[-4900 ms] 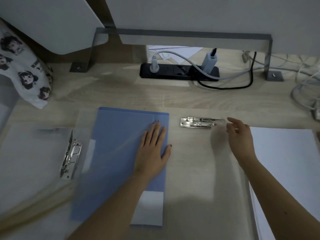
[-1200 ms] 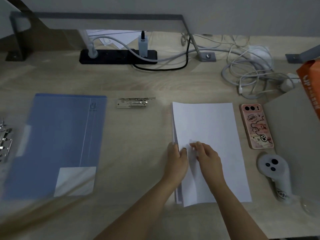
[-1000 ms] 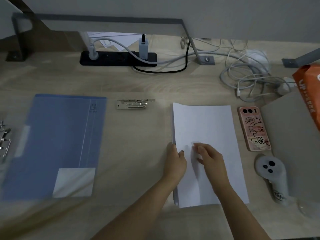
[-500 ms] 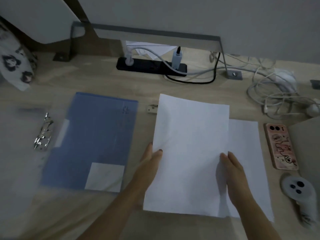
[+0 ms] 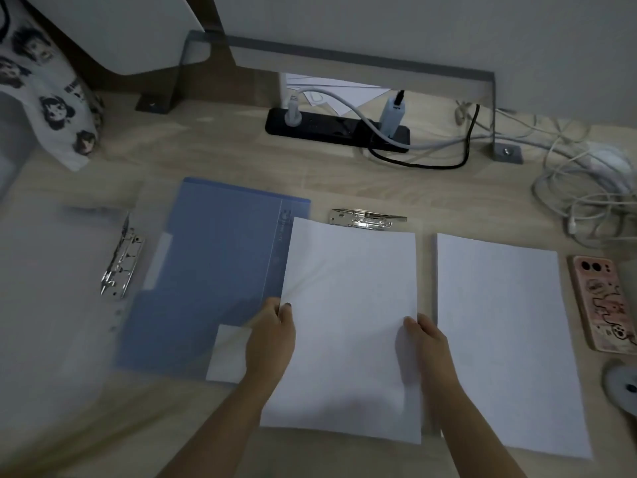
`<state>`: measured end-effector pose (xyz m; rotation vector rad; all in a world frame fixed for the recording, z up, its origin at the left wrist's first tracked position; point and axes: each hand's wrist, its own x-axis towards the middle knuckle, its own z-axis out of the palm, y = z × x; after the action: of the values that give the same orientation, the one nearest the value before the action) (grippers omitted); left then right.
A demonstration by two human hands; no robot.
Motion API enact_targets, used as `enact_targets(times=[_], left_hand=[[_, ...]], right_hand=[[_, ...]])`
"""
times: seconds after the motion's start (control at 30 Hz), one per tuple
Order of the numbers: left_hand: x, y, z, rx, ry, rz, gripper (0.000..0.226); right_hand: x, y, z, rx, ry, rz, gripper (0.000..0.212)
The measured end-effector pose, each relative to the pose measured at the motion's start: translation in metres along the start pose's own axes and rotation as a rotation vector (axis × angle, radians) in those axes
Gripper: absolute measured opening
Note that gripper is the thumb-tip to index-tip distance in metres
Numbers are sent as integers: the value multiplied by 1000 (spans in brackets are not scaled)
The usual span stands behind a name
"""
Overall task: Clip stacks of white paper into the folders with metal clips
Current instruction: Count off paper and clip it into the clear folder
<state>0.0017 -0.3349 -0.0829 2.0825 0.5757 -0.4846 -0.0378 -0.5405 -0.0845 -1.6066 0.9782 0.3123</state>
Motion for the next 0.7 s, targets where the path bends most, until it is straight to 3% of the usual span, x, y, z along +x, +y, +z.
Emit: enact_targets(times=[0.2, 0.5, 0.7], left_hand=[[2, -1, -7, 91, -14, 53, 29], [17, -5, -1, 82, 57, 91, 22], [34, -10, 4, 96, 138, 93, 16]], right_hand=[[-3, 3, -1, 26, -9, 8, 20], [-1, -6, 0, 46, -19, 35, 19], [9, -13, -1, -150, -2, -59, 25]])
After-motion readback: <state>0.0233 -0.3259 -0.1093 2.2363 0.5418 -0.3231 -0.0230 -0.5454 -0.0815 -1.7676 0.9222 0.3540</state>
